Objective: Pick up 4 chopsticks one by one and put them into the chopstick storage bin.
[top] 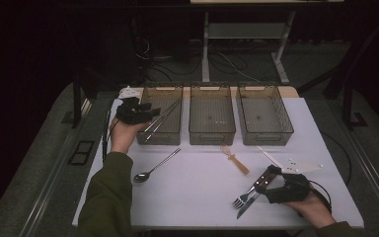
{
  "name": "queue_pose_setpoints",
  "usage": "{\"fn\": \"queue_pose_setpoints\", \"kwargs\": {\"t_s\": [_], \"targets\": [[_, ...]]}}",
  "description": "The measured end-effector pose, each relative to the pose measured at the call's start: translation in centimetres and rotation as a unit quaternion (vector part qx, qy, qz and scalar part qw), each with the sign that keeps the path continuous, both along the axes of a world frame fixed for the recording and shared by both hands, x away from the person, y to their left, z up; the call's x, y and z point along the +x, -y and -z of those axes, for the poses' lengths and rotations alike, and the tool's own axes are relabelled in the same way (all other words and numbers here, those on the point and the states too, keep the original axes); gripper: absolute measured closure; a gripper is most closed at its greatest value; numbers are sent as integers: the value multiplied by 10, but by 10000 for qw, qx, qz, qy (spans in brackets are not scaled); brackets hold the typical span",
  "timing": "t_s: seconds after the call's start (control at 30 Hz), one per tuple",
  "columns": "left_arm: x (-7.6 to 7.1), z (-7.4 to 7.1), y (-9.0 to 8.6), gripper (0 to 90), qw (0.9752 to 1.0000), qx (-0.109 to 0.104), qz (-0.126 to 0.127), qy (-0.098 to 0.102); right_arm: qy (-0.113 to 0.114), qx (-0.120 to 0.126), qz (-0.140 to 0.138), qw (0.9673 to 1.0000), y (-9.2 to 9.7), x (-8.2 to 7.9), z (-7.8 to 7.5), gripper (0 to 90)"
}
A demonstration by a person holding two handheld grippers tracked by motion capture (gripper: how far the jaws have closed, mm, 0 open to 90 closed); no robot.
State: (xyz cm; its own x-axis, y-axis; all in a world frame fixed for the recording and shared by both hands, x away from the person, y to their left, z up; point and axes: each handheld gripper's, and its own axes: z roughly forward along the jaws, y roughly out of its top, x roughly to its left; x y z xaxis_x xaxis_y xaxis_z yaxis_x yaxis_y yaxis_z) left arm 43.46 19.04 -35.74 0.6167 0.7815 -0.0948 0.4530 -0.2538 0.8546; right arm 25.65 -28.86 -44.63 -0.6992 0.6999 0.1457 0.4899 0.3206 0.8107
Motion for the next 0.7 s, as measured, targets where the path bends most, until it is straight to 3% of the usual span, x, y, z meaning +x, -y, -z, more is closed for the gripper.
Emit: {"fn": "queue_pose_setpoints", "kwargs": {"t_s": [0.3,0.43,0.7], "targets": [[-27,-4,6,414,9995,-149,282,75,-5,-15,3,10000,0,0,0,108],[-41,-1,7,382,9985,-325,431,50,0,-19,-3,10000,-1,0,0,107],[-64,5,11,330,9972,-353,629,201,-1,-31,-1,10000,-1,1,1,107]]}}
